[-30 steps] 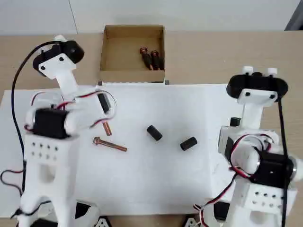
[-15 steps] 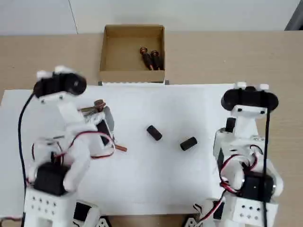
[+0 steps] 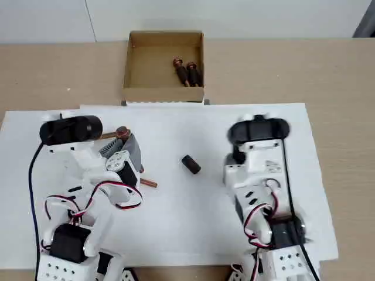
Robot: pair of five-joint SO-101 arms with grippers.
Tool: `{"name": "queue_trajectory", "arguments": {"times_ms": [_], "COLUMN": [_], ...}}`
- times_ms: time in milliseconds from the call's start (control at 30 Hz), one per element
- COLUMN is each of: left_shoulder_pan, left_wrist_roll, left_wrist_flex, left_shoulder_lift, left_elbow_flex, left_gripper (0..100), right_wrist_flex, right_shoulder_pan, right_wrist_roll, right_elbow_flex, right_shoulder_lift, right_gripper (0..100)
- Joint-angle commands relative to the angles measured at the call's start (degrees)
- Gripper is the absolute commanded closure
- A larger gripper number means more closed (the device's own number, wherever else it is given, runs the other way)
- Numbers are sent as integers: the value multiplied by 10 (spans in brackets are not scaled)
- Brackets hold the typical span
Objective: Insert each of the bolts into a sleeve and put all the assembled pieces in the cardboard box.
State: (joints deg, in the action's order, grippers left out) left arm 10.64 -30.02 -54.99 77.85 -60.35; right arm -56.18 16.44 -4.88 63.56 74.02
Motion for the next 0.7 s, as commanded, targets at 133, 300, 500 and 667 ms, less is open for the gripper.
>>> {"name": "queue_trajectory", "arguments": {"times_ms": [133, 300, 500, 667], "left_shoulder_pan": [24, 61, 96, 95], "left_wrist_roll": [1, -50, -65, -91], "left_wrist_flex": [78, 81, 82, 106], "left_shoulder_lift": [78, 169, 262, 263], "left_elbow_flex": [-77, -110, -138, -148], "left_gripper": [995, 995, 995, 995], "right_wrist_flex": [66, 65, 65, 86], "right_shoulder_pan": [133, 197, 232, 265], "right_wrist_roll": [-5, -5, -5, -4], "right_elbow_flex": [20, 20, 20, 26], "right_shoulder_lift": [8, 9, 9, 9], "right_gripper": [995, 995, 995, 995]}}
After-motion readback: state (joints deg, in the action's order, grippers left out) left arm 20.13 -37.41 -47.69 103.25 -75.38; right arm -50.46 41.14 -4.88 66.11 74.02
